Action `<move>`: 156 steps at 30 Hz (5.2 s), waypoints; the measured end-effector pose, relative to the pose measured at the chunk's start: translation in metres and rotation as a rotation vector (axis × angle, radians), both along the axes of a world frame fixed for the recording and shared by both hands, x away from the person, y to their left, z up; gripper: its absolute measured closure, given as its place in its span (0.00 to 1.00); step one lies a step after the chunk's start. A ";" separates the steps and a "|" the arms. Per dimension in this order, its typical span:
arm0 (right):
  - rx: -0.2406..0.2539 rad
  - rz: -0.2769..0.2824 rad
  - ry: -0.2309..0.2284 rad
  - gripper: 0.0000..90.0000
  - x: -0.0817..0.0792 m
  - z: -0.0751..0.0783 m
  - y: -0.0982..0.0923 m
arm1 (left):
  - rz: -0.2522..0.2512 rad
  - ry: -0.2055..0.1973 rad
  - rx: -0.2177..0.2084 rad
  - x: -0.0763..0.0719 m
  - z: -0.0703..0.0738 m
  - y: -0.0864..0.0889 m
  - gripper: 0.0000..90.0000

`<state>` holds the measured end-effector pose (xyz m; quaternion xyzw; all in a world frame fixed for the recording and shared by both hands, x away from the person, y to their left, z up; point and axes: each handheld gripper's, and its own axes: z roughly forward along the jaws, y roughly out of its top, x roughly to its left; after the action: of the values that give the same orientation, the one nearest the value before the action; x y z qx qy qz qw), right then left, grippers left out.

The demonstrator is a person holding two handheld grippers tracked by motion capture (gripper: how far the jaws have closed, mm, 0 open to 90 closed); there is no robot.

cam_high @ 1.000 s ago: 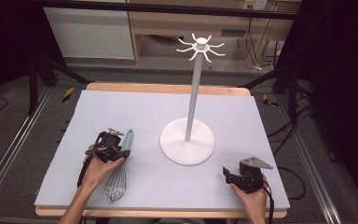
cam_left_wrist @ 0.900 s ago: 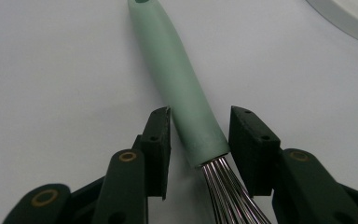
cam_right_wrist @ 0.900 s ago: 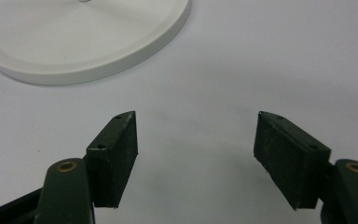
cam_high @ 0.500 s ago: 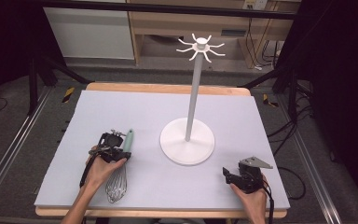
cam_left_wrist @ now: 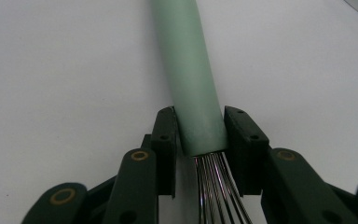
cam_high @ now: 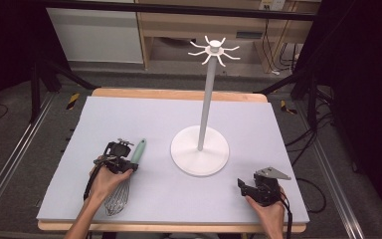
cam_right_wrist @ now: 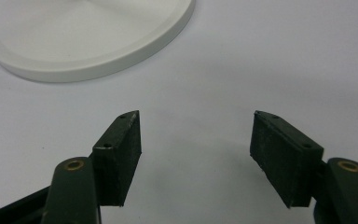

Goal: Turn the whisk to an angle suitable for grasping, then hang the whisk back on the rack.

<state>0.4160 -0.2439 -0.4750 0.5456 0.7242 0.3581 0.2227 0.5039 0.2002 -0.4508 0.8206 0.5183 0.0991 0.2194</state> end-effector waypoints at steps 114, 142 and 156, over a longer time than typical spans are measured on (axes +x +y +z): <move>-0.012 0.003 -0.030 0.37 -0.001 -0.001 0.003 | -0.052 -0.635 -0.385 -0.081 0.102 0.014 0.76; -0.022 0.001 -0.053 0.35 0.000 -0.002 0.001 | -0.119 -0.722 -0.477 -0.059 0.144 -0.024 0.76; -0.023 -0.007 -0.052 0.35 -0.001 -0.001 0.001 | -0.154 -0.740 -0.480 -0.055 0.162 -0.040 0.76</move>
<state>0.4153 -0.2427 -0.4765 0.5360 0.7205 0.3629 0.2488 0.4485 0.1600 -0.2893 0.6921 0.3506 0.2463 0.5809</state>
